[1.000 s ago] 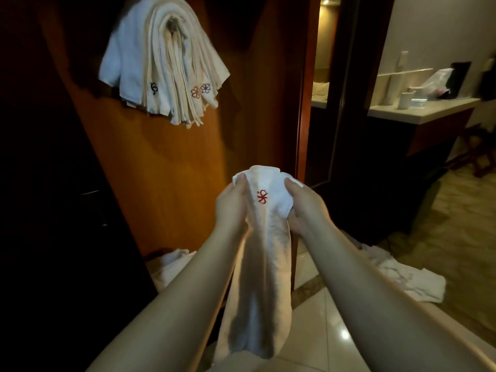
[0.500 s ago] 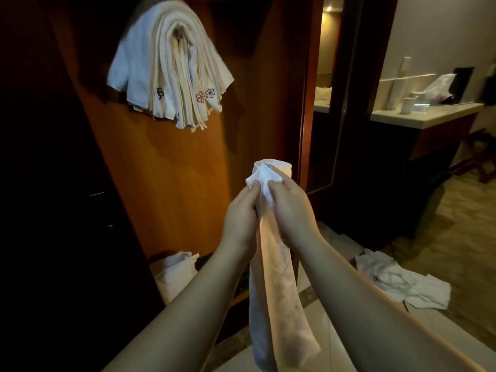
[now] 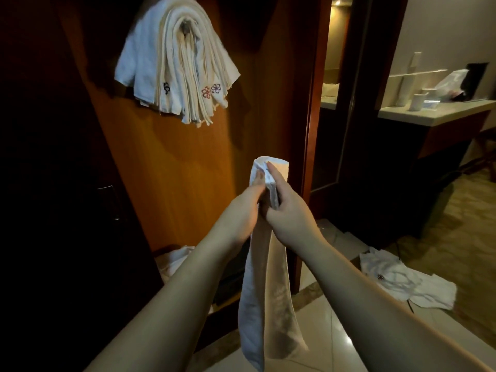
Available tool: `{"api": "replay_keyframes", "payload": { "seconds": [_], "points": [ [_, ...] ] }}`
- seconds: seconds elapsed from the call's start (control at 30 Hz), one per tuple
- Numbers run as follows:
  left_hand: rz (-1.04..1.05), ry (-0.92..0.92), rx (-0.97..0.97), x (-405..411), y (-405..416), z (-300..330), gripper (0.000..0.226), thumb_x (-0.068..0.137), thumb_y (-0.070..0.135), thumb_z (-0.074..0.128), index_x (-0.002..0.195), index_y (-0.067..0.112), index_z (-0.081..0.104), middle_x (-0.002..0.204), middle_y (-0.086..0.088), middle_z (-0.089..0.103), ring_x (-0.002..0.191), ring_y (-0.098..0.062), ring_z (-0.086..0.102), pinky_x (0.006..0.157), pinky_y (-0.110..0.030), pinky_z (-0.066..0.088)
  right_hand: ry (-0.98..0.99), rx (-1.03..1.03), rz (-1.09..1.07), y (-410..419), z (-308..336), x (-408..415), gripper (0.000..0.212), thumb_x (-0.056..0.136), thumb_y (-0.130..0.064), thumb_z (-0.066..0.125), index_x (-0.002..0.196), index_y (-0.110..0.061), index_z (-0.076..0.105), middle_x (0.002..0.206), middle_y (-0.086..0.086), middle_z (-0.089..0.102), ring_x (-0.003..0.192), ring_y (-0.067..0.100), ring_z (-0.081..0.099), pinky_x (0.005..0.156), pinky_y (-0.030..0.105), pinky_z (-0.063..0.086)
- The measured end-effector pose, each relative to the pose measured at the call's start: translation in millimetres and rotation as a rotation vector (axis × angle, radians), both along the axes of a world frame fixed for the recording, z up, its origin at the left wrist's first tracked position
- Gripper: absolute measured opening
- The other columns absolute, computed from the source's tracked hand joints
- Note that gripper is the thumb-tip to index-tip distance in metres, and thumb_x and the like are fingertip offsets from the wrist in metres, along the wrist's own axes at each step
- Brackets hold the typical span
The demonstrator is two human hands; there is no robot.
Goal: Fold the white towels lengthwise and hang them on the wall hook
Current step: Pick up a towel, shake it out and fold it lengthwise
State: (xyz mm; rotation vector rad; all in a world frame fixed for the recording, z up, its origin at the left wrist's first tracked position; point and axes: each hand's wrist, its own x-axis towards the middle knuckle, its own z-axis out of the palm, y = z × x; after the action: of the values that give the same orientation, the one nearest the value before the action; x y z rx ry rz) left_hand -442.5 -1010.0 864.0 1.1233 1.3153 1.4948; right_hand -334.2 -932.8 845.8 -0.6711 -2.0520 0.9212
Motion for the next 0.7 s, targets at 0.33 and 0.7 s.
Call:
{"api": "replay_keyframes", "payload": {
  "seconds": [0.33,0.7],
  "points": [
    [0.277,0.123,0.044,-10.8,8.3,-9.9,0.044,0.104,0.048,0.03,0.112,0.033,0.071,0.131,0.014,0.064,0.103,0.01,0.055,0.083,-0.013,0.036,0.209,-0.142,-0.061,5.8,2.6,1.7,0.034,0.104,-0.039,0.045,0.133,-0.055,0.049,0.104,-0.051,0.056,0.102,-0.021,0.056,0.075,0.009,0.048],
    [0.009,-0.174,-0.025,-60.7,17.6,-45.3,0.105,0.065,0.075,0.074,0.151,0.026,0.039,0.144,-0.006,0.056,0.131,-0.03,0.055,0.105,-0.055,0.047,0.427,-0.501,0.443,33.7,38.2,26.3,0.031,0.095,-0.039,0.066,0.119,-0.02,0.073,0.124,0.012,0.07,0.118,0.029,0.066,0.097,0.043,0.055]
  ]
}}
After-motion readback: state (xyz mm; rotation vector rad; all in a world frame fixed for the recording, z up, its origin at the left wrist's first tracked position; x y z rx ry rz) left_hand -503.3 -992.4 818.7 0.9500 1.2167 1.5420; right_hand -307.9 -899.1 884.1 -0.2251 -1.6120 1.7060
